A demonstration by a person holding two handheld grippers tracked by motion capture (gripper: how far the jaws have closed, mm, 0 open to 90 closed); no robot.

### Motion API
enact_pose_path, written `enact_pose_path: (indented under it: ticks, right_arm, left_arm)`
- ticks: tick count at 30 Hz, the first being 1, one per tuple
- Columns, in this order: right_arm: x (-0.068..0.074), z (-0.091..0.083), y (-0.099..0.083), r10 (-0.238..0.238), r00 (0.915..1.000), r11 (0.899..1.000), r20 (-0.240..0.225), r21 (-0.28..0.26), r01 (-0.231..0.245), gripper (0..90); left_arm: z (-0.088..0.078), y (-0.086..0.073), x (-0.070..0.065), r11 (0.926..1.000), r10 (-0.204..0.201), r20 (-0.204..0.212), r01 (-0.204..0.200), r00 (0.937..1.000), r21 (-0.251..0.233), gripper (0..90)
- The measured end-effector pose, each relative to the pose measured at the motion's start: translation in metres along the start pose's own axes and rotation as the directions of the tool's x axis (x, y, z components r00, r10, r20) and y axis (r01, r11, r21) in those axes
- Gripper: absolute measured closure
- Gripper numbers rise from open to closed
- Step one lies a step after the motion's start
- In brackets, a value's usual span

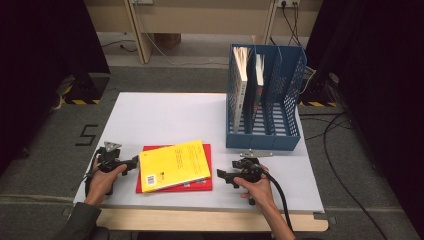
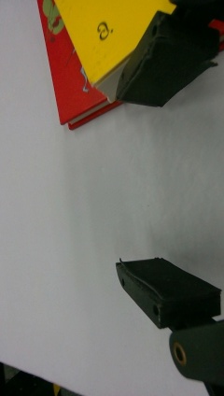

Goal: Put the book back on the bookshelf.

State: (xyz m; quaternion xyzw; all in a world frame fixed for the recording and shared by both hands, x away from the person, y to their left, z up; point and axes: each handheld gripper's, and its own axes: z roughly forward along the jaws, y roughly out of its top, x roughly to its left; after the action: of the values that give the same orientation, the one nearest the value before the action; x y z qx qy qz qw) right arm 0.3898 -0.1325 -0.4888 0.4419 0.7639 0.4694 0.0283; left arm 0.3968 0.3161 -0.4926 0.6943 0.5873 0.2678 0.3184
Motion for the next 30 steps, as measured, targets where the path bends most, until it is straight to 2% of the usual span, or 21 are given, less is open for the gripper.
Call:
enact_pose_path:
  ticks: [2, 5, 7, 11, 14, 18, 20, 21, 22, 23, 24, 25, 27, 30]
  right_arm:
    - [0.002, 0.002, -0.002, -0.001, 1.0, 1.0, -0.002, 0.006, 0.001, 18.2]
    - [0.005, 0.004, -0.004, 0.001, 1.0, 1.0, -0.007, 0.015, -0.001, 18.3]
    - [0.006, 0.006, -0.006, -0.006, 1.0, 1.0, -0.004, 0.021, 0.006, 18.4]
    - [0.009, 0.01, -0.008, -0.018, 0.9998, 0.999, 0.008, 0.033, 0.018, 18.8]
    - [0.012, 0.011, -0.008, -0.021, 0.9998, 0.999, 0.004, 0.033, 0.021, 18.9]
    - [0.015, 0.015, -0.008, -0.02, 0.9998, 0.999, -0.009, 0.033, 0.021, 19.4]
    - [0.016, 0.016, -0.008, -0.019, 0.9998, 0.999, -0.011, 0.032, 0.019, 19.7]
    - [0.016, 0.016, -0.008, -0.019, 0.9998, 0.999, -0.011, 0.032, 0.019, 19.7]
    - [0.017, 0.017, -0.007, -0.019, 0.9996, 0.999, -0.021, 0.029, 0.019, 20.0]
    - [0.018, 0.018, -0.007, -0.014, 0.9996, 0.999, -0.024, 0.029, 0.015, 20.1]
    - [0.018, 0.018, -0.007, -0.017, 0.9995, 0.999, -0.027, 0.028, 0.018, 20.2]
    - [0.019, 0.019, -0.007, -0.011, 0.9995, 1.0, -0.03, 0.029, 0.012, 20.4]
    - [0.02, 0.02, -0.007, -0.011, 0.9995, 0.999, -0.028, 0.032, 0.012, 20.7]
    - [0.019, 0.021, -0.007, -0.005, 0.9994, 1.0, -0.035, 0.027, 0.006, 21.2]
  left_arm:
    - [-0.006, -0.002, -0.004, 0.9999, 0.012, 0.016, -0.012, 0.9998, -0.005, 14.8]
    - [-0.014, -0.006, -0.01, 0.9987, 0.051, 0.045, -0.051, 0.9977, 0.005, 14.8]
    - [-0.018, -0.007, -0.013, 0.9978, 0.067, 0.043, -0.067, 0.9969, -0.002, 15.2]
    - [-0.021, -0.009, -0.015, 0.9974, 0.071, 0.054, -0.071, 0.996, -0.001, 17.7]
    - [-0.023, -0.01, -0.018, 0.9975, 0.07, 0.073, -0.07, 0.9948, 0.003, 26.5]
    - [-0.025, -0.009, -0.024, 0.9957, 0.092, 0.058, -0.092, 0.994, 0.002, 35.2]
    - [-0.026, -0.009, -0.028, 0.9958, 0.091, 0.078, -0.091, 0.9928, -0.001, 39.3]
    - [-0.026, -0.009, -0.028, 0.9958, 0.091, 0.078, -0.091, 0.9928, -0.001, 38.8]
    - [-0.027, -0.009, -0.034, 0.9946, 0.104, 0.105, -0.104, 0.9891, 0.0, 36.8]
    - [-0.027, -0.009, -0.034, 0.9946, 0.104, 0.105, -0.104, 0.9891, 0.0, 34.5]
    - [-0.027, -0.009, -0.042, 0.9905, 0.136, 0.125, -0.137, 0.9828, 0.0, 30.4]
    - [-0.027, -0.009, -0.044, 0.9894, 0.143, 0.131, -0.145, 0.9809, 0.002, 26.2]
    - [-0.026, -0.008, -0.045, 0.9887, 0.148, 0.131, -0.15, 0.9802, 0.006, 18.9]
    - [-0.026, -0.009, -0.044, 0.9908, 0.132, 0.147, -0.135, 0.9804, 0.012, 16.7]
